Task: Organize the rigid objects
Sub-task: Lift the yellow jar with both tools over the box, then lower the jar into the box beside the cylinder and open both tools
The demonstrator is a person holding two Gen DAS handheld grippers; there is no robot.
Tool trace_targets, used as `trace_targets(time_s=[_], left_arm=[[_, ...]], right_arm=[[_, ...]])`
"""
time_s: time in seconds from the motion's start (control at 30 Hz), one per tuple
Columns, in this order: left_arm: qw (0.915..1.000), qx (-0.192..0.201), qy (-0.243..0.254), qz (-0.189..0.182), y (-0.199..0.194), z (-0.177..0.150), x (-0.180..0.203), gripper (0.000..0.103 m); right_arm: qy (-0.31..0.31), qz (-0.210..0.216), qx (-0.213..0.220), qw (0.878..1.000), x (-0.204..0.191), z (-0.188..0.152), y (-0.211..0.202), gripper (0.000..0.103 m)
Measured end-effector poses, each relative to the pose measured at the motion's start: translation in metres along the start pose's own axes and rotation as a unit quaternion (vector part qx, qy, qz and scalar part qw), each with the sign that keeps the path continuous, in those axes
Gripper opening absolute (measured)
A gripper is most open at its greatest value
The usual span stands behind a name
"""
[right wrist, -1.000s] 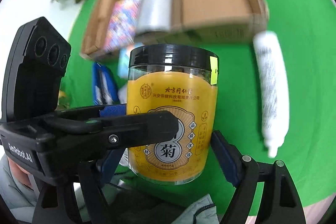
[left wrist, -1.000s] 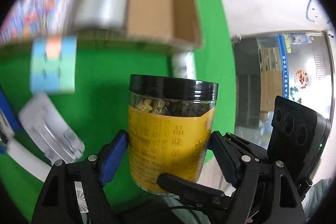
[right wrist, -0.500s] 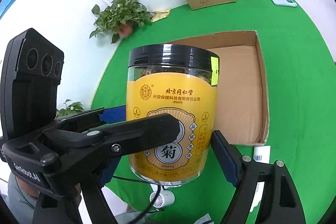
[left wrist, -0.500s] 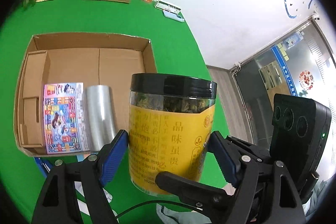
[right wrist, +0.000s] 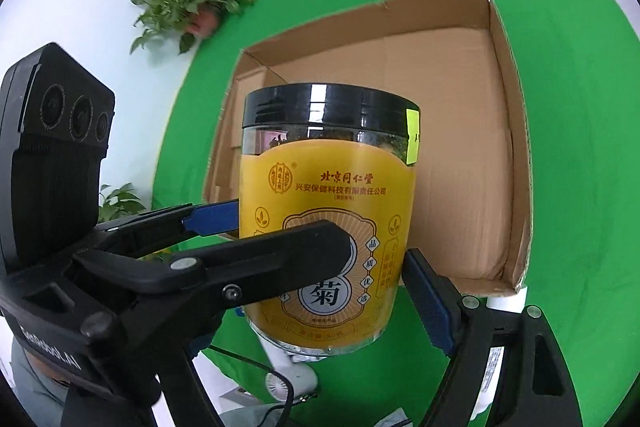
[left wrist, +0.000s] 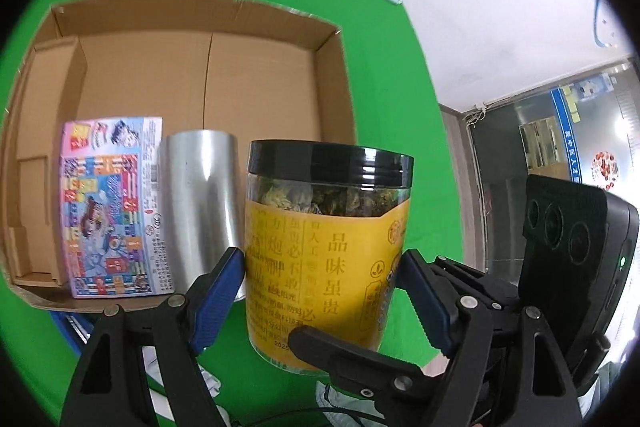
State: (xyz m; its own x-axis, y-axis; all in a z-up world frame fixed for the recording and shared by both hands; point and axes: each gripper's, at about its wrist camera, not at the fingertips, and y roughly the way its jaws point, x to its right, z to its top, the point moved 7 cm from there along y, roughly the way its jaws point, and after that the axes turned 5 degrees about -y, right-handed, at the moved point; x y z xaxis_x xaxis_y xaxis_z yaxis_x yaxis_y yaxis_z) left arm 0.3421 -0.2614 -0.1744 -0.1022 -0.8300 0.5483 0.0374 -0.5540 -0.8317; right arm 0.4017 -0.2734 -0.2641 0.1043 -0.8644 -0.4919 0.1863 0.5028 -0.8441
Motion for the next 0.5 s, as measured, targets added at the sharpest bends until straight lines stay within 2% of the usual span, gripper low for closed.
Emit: trace_targets(time_s=[0.2, 0.37, 0.43, 0.5], left_arm=[[0.9993, -0.031, -0.022, -0.006, 0.036, 0.007, -0.013, 0.080], [0.9982, -0.051, -0.027, 0.018, 0.062, 0.008, -0.021, 0.076], [0.9965, -0.071, -0.031, 0.031, 0.076, 0.004, -0.025, 0.073], [0.9959, -0.079, -0.034, 0.029, 0.083, 0.000, -0.026, 0.071]], right_arm=[[0.020, -0.010, -0.028, 0.999, 0.035, 0.001, 0.036, 0.081], [0.016, -0.026, -0.051, 0.998, 0.059, -0.001, 0.066, 0.081], [0.021, -0.036, -0.060, 0.997, 0.068, -0.003, 0.077, 0.081], [0.022, -0.044, -0.069, 0.996, 0.076, -0.007, 0.085, 0.081]])
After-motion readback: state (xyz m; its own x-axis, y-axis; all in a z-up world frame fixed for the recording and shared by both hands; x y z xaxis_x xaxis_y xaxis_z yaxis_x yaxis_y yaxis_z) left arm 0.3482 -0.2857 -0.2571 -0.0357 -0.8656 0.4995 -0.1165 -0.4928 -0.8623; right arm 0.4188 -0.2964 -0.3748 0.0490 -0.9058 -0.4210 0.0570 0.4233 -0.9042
